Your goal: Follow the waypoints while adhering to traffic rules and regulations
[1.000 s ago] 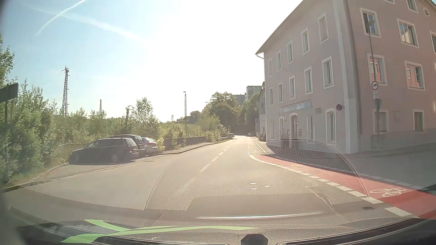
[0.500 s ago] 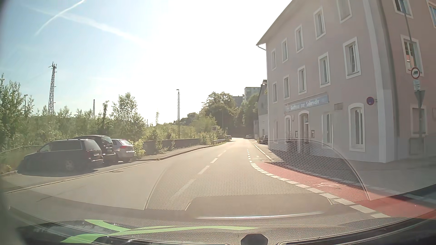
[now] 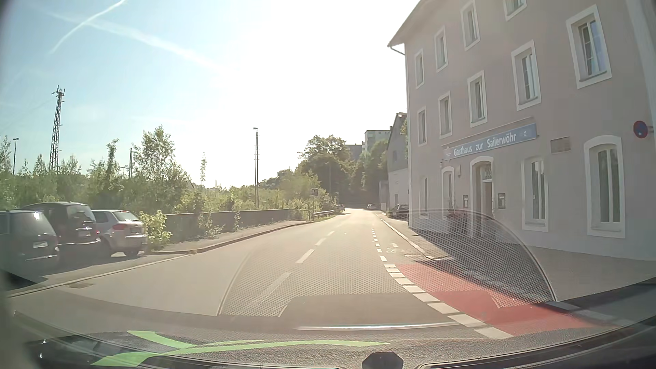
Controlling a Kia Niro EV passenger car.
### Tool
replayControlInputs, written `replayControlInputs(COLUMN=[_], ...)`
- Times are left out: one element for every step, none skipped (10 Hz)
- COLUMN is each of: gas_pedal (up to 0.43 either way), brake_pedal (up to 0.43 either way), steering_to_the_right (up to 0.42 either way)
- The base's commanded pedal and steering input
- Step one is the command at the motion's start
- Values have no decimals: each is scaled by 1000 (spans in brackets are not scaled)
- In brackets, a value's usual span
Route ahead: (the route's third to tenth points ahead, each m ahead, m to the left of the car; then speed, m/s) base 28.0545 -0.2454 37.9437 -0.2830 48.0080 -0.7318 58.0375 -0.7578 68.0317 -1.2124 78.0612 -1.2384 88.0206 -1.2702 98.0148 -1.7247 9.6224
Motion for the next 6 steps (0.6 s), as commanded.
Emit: replayControlInputs(gas_pedal=[67,67,79,79,79,87], brake_pedal=[0,0,0,0,0,0], steering_to_the_right=[5,5,5,4,2,2])
